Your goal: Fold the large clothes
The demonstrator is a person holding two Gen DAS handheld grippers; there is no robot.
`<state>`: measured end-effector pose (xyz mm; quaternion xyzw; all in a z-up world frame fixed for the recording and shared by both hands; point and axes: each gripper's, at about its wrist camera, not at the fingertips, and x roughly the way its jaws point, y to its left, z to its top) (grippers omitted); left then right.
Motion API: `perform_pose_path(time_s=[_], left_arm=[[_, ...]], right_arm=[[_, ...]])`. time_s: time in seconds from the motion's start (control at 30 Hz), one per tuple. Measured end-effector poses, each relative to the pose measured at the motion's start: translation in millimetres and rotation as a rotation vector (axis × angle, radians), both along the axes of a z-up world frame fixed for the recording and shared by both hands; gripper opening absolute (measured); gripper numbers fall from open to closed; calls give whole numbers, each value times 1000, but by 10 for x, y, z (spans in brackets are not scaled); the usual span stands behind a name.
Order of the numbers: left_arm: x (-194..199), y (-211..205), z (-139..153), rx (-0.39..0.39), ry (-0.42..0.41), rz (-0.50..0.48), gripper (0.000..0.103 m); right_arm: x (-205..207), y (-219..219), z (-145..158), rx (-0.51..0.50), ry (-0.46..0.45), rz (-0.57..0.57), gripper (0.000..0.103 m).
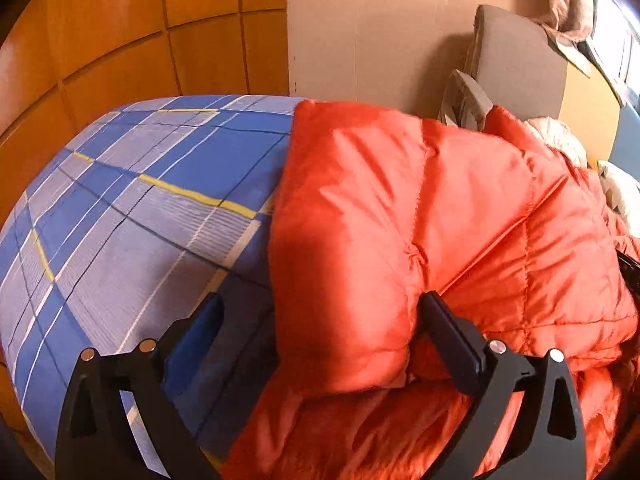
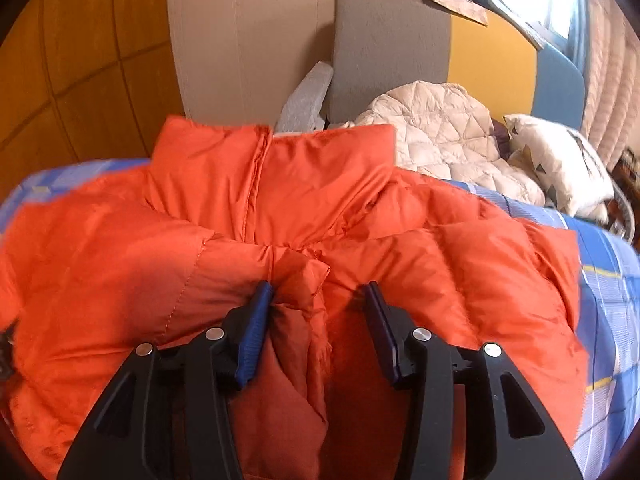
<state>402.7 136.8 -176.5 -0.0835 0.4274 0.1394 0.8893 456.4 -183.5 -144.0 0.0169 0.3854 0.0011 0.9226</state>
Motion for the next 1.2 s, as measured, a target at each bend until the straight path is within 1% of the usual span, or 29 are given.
perform_pose_path(time_s=[0.03, 0.07, 0.1, 0.13, 0.2, 0.3, 0.37, 0.43, 0.47, 0.5, 0.6, 0.63, 0.67, 0.73, 0.8, 0.9, 1.1, 1.2], left_arm=[[-70, 17, 39, -19, -15, -1, 98], [-144, 25, 88, -36, -39, -5, 98], [-189, 19, 127, -40, -58, -8, 98], [-239, 0, 185, -34, -83, -14, 98], [-235, -48, 246, -9, -89, -24, 98], [-103, -103, 241, 26, -52, -16, 98], [53, -104, 141, 78, 12, 8, 98], [148, -98, 40, 96, 57, 7, 99], [177, -79, -20, 100, 57, 2, 101], [182, -79, -44, 103, 52, 0, 101], [206, -62, -107, 74, 62, -11, 101], [196, -49, -102, 65, 58, -8, 101], [182, -38, -93, 59, 54, -6, 101], [81, -31, -32, 53, 38, -2, 101], [-75, -35, 47, 33, 17, -12, 101], [-280, -69, 129, 22, -8, -34, 101], [-629, -285, 156, 25, 20, -147, 101], [-806, -342, 128, 23, 48, -176, 101]], right_arm=[[-80, -38, 57, 26, -13, 2, 47], [-134, -47, 91, 29, -20, 4, 51], [-235, -55, 145, 21, -34, 17, 52], [-290, -36, 165, 14, -39, 30, 53], [-374, 49, 171, -20, -31, 68, 53], [-312, 124, 48, -105, 21, 56, 53], [-247, 86, -50, -112, 55, 30, 53], [-215, 81, -118, -137, 55, 28, 54], [-213, 112, -151, -176, 42, 32, 57], [-216, 138, -190, -206, 27, 36, 59], [-199, 113, -242, -205, 20, 29, 63], [-187, 94, -230, -203, 24, 19, 67], [-184, 74, -220, -201, 27, 9, 73], [-207, 35, -176, -182, 35, -9, 78], [-276, -14, -111, -151, 46, -20, 78], [-375, -13, -30, -145, 51, -20, 78], [-729, 88, 198, -161, 44, 17, 78], [-912, 109, 284, -159, 39, 27, 78]])
